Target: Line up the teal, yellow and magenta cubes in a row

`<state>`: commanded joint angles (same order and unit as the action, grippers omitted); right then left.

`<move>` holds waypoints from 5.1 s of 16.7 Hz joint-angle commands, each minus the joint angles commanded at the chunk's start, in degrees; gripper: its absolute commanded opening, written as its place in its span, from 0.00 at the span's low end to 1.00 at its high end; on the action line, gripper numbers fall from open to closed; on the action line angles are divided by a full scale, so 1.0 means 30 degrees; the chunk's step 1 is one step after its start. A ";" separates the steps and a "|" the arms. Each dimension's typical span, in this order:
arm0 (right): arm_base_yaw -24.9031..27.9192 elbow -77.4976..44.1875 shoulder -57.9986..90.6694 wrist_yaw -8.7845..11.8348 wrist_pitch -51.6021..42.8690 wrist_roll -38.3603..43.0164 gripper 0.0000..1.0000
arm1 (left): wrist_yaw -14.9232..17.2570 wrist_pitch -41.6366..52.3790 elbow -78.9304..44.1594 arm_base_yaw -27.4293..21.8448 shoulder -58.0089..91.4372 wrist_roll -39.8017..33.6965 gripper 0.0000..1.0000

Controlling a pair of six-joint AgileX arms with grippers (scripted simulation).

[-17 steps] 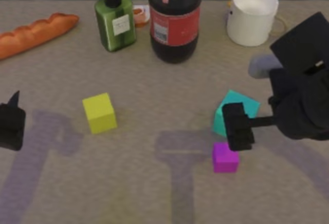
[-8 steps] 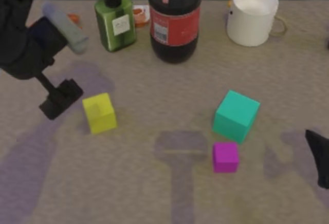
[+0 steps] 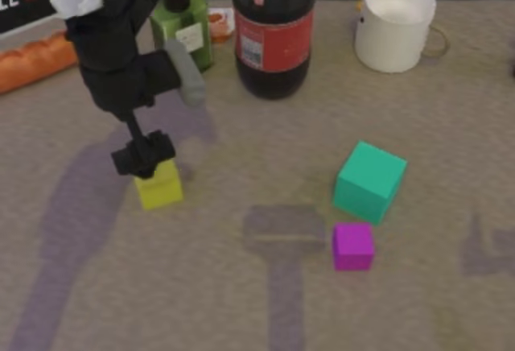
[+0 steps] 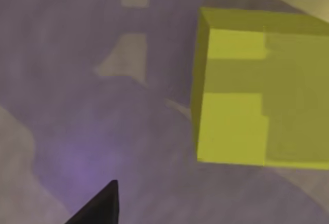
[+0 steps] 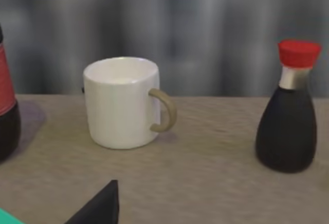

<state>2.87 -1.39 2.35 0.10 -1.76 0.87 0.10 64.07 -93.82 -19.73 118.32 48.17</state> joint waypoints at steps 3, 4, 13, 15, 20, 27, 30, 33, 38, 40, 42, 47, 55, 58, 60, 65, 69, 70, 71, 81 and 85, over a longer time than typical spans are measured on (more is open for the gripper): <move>-0.0765 0.0464 -0.0782 -0.0035 0.0585 -0.0291 1.00 | 0.0010 0.0482 -0.0892 -0.0167 0.0883 0.0413 1.00; -0.0765 0.0464 -0.0782 -0.0035 0.0585 -0.0291 1.00 | 0.0010 0.0482 -0.0892 -0.0167 0.0883 0.0413 1.00; -0.0765 0.0464 -0.0782 -0.0035 0.0585 -0.0291 1.00 | 0.0020 -0.2630 0.1043 -0.0129 0.1978 0.0445 1.00; -0.0765 0.0464 -0.0782 -0.0035 0.0585 -0.0291 1.00 | 0.0025 -0.4247 0.1972 -0.0131 0.2580 0.0447 1.00; -0.0765 0.0464 -0.0782 -0.0035 0.0585 -0.0291 1.00 | 0.0030 -0.5339 0.2678 -0.0137 0.3134 0.0472 1.00; -0.0765 0.0464 -0.0782 -0.0035 0.0585 -0.0291 1.00 | 0.0030 -0.5339 0.2678 -0.0137 0.3134 0.0472 0.55; -0.0765 0.0464 -0.0782 -0.0035 0.0585 -0.0291 1.00 | 0.0030 -0.5339 0.2678 -0.0137 0.3134 0.0472 0.32; -0.0765 0.0464 -0.0782 -0.0035 0.0585 -0.0291 1.00 | 0.0030 -0.5339 0.2678 -0.0137 0.3134 0.0472 0.10; -0.0765 0.0464 -0.0782 -0.0035 0.0585 -0.0291 1.00 | 0.0030 -0.5339 0.2678 -0.0137 0.3134 0.0472 0.00; -0.0765 0.0464 -0.0782 -0.0035 0.0585 -0.0291 1.00 | 0.0030 -0.5339 0.2678 -0.0137 0.3134 0.0472 0.00; -0.0765 0.0464 -0.0782 -0.0035 0.0585 -0.0291 1.00 | 0.0030 -0.5339 0.2678 -0.0137 0.3134 0.0472 0.00; -0.0765 0.0464 -0.0782 -0.0035 0.0585 -0.0291 1.00 | 0.0236 -0.3548 0.1620 0.0012 0.2117 0.0282 0.00; -0.0765 0.0464 -0.0782 -0.0035 0.0585 -0.0291 1.00 | 0.0204 -0.0444 -0.0129 0.0225 0.0877 0.0257 0.00; -0.0765 0.0464 -0.0782 -0.0035 0.0585 -0.0291 1.00 | 0.0199 -0.0438 -0.0192 -0.0169 0.0974 0.0254 0.00; -0.0765 0.0464 -0.0782 -0.0035 0.0585 -0.0291 1.00 | 0.0200 -0.0228 -0.0529 -0.1138 0.1062 0.0093 0.00; -0.0765 0.0464 -0.0782 -0.0035 0.0585 -0.0291 1.00 | 0.0191 0.0671 -0.1653 -0.5134 0.1372 -0.0652 0.00; -0.0765 0.0464 -0.0782 -0.0035 0.0585 -0.0291 1.00 | 0.0171 0.1315 -0.2430 -0.8281 0.1523 -0.1194 0.00; -0.0765 0.0464 -0.0782 -0.0035 0.0585 -0.0291 1.00 | 0.0164 0.1395 -0.2548 -0.8726 0.1519 -0.1288 0.00; -0.0765 0.0464 -0.0782 -0.0035 0.0585 -0.0291 1.00 | 0.0159 0.1439 -0.2619 -0.8972 0.1514 -0.1345 0.00; -0.0765 0.0464 -0.0782 -0.0035 0.0585 -0.0291 1.00 | 0.0183 -0.1256 -0.0873 -0.8991 0.2361 -0.1422 0.00; -0.0765 0.0464 -0.0782 -0.0035 0.0585 -0.0291 1.00 | 0.0173 -0.3029 0.0301 -0.9101 0.3052 -0.1417 0.00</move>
<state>0.57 0.00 0.00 0.00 0.00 0.00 0.62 54.98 -92.92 -47.03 127.48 43.92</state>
